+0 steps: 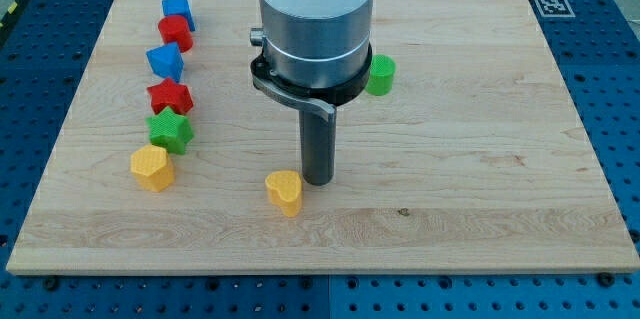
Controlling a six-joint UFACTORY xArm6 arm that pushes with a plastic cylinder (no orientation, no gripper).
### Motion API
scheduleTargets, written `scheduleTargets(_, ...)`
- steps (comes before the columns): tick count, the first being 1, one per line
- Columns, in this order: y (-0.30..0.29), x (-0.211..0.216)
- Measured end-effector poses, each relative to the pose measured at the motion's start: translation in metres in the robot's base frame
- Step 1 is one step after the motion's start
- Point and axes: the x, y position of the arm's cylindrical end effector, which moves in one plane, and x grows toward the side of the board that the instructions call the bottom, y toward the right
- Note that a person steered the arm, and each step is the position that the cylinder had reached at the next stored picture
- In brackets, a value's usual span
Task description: Slide the yellow heart to the bottom of the yellow hexagon
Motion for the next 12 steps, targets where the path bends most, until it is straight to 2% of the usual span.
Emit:
scheduleTargets(5, -0.051, 0.043)
scheduleTargets(8, -0.03, 0.06)
scheduleTargets(12, -0.107, 0.06)
